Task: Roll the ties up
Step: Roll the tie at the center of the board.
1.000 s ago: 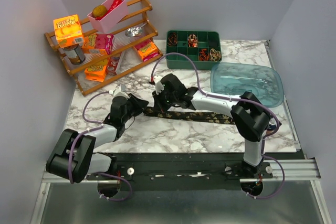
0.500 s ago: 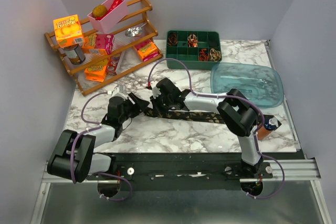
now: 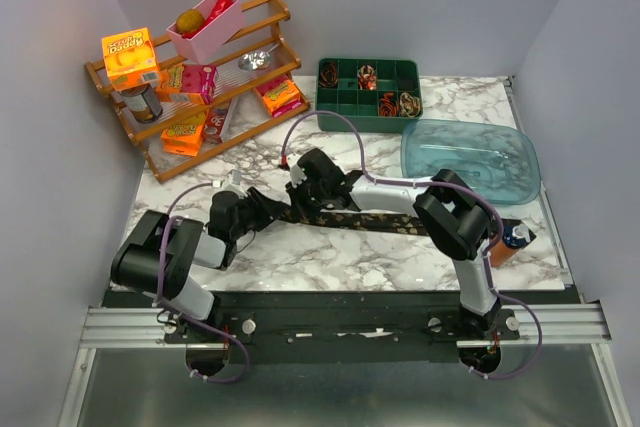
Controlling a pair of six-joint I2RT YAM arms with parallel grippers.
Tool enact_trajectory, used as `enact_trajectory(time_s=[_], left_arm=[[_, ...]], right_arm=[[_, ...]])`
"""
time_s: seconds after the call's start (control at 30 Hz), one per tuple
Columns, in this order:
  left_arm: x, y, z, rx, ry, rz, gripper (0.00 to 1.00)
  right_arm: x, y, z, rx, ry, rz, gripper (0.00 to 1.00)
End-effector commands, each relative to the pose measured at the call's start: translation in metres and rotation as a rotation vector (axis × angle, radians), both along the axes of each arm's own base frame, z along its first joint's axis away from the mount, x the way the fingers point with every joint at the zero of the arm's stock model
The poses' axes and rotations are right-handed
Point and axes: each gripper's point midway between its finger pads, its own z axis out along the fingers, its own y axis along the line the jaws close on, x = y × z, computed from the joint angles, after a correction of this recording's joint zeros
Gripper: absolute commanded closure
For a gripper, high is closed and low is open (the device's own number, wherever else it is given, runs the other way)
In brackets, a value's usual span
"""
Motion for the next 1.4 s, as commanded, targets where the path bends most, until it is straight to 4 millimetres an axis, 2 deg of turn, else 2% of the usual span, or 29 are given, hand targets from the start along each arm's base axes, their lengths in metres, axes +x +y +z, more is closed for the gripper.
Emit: enact_trajectory(time_s=[0.0,0.07,0.17,0.23,0.27,0.33,0.37,0.4,0.47,0.53,0.57,0.6,0.77,0.97,1.17,1.37], left_arm=[[-0.010,-0.006,-0.010,-0.041,0.017,-0.023,0.62],[-0.009,-0.006,-0.008,-0.049,0.009,-0.016,0.70],[-0.005,-0.003,0.000,-0.035,-0.025,-0.001,0.75],[-0.005,0.001,-0.002,-0.004,-0.012,0.011,0.77],[0.001,0.003,0.007,0.014,-0.048,0.021,0.80],[-0.001,0.007,0.003,0.053,-0.019,0.025,0.82],[0.005,0.008,0.013,0.064,-0.048,0.029,0.85],[0.002,0.010,0.009,0.096,-0.029,0.018,0.87],[0.008,0.010,0.019,0.115,-0.057,0.009,0.90],[0.005,0.010,0.018,0.144,-0.048,-0.010,0.93],[0.007,0.009,0.026,0.148,-0.068,-0.013,0.95],[0.006,0.011,0.023,0.164,-0.055,-0.006,0.95],[0.006,0.010,0.039,0.206,-0.098,-0.009,0.98],[0.006,0.000,0.047,0.220,-0.119,-0.042,0.98],[0.004,-0.011,0.046,0.223,-0.122,-0.063,0.99],[0.007,-0.010,0.042,0.245,-0.113,-0.036,1.00]], right_arm=[[-0.002,-0.007,-0.023,-0.062,0.025,-0.012,0.99],[-0.002,-0.007,-0.023,-0.061,0.025,-0.009,0.99],[0.000,-0.007,-0.018,-0.054,0.018,-0.013,0.99],[0.001,-0.007,-0.012,-0.046,0.007,-0.015,0.99],[0.002,-0.007,-0.011,-0.046,0.002,-0.016,0.99],[0.003,-0.007,-0.007,-0.046,-0.010,-0.017,0.99],[0.004,-0.007,-0.005,-0.046,-0.015,-0.020,0.99],[0.005,-0.007,-0.004,-0.045,-0.021,-0.016,0.99],[0.007,-0.006,-0.005,-0.050,-0.025,-0.018,0.99],[0.009,-0.006,-0.006,-0.055,-0.025,-0.021,0.99],[0.009,-0.005,-0.009,-0.060,-0.024,-0.019,0.99],[0.011,-0.004,-0.012,-0.064,-0.021,-0.023,0.99],[0.014,0.001,-0.016,-0.063,-0.010,-0.023,0.99],[0.017,0.006,-0.018,-0.053,-0.002,-0.024,0.99],[0.018,0.011,-0.017,-0.031,0.015,-0.024,0.99],[0.011,0.016,-0.014,0.008,0.046,-0.002,0.99]])
